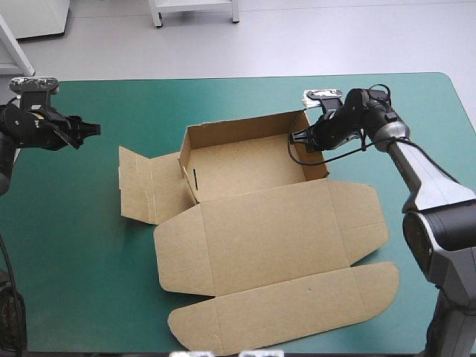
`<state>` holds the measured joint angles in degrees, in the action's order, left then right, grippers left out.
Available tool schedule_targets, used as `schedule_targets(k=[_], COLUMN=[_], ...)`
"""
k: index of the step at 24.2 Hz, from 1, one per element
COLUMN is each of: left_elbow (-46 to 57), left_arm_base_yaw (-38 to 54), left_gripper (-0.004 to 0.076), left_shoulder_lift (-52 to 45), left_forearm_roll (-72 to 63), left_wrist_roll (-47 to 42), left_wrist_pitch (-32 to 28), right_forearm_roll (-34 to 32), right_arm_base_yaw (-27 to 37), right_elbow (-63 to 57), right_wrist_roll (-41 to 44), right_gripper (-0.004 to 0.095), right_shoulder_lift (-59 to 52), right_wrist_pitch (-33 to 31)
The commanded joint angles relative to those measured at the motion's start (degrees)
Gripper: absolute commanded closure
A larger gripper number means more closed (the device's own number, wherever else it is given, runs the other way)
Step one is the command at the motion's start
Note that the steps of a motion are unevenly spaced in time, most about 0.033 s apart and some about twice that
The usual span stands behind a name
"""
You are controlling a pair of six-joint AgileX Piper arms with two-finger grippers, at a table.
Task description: Fold the box
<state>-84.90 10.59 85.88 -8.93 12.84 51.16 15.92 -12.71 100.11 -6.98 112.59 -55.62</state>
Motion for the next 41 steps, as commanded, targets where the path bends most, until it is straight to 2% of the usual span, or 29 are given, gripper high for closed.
schedule_targets(k=[1, 4, 9, 14, 20, 23, 28, 33, 41], left_elbow=[-2.04, -2.04, -2.04, -2.04, -2.04, -2.04, -2.04, -2.04, -2.04], left_arm_base_yaw=[0.04, 0.04, 0.04, 0.04, 0.04, 0.04, 0.04, 0.04, 0.04], left_gripper=[0.0353, 0.0353, 0.0353, 0.0353, 0.0353, 0.0353, 0.0353, 0.0353, 0.0353], left_shoulder_lift=[-2.00, -2.00, -2.00, -2.00, -2.00, -2.00, -1.96, -1.96, -1.96], left_forearm_roll=[-1.21, -1.21, -1.21, -1.21, -1.21, -1.21, -0.98, -0.98, -0.98], left_wrist_roll=[-0.13, -0.13, -0.13, -0.13, -0.10, -0.10, -0.01, -0.01, -0.01], left_wrist_pitch=[-2.35, -2.35, -2.35, -2.35, -2.35, -2.35, -2.10, -2.01, -2.02], right_forearm_roll=[0.42, 0.57, 0.45, -0.44, -0.99, -2.27, -8.62, -11.03, -10.95], right_arm_base_yaw=[0.12, 0.12, 0.12, 0.12, 0.12, -0.26, -3.46, -4.57, -4.57], right_elbow=[1.92, 2.78, 5.75, 10.08, 14.67, 14.80, 14.80, 14.33, 10.05], right_wrist_roll=[-1.56, -1.56, -1.80, -1.58, -1.26, -0.67, 1.14, 3.65, 4.06], right_gripper=[0.0889, 0.0822, 0.0581, 0.0382, 0.0368, 0.0367, 0.0368, 0.0368, 0.0368], right_shoulder_lift=[-2.49, -2.73, -4.58, -5.40, -5.40, -5.54, -4.50, -1.61, 1.21], right_wrist_pitch=[1.22, 0.51, 0.11, -6.34, -15.82, -15.82, -15.82, -15.82, -15.82])
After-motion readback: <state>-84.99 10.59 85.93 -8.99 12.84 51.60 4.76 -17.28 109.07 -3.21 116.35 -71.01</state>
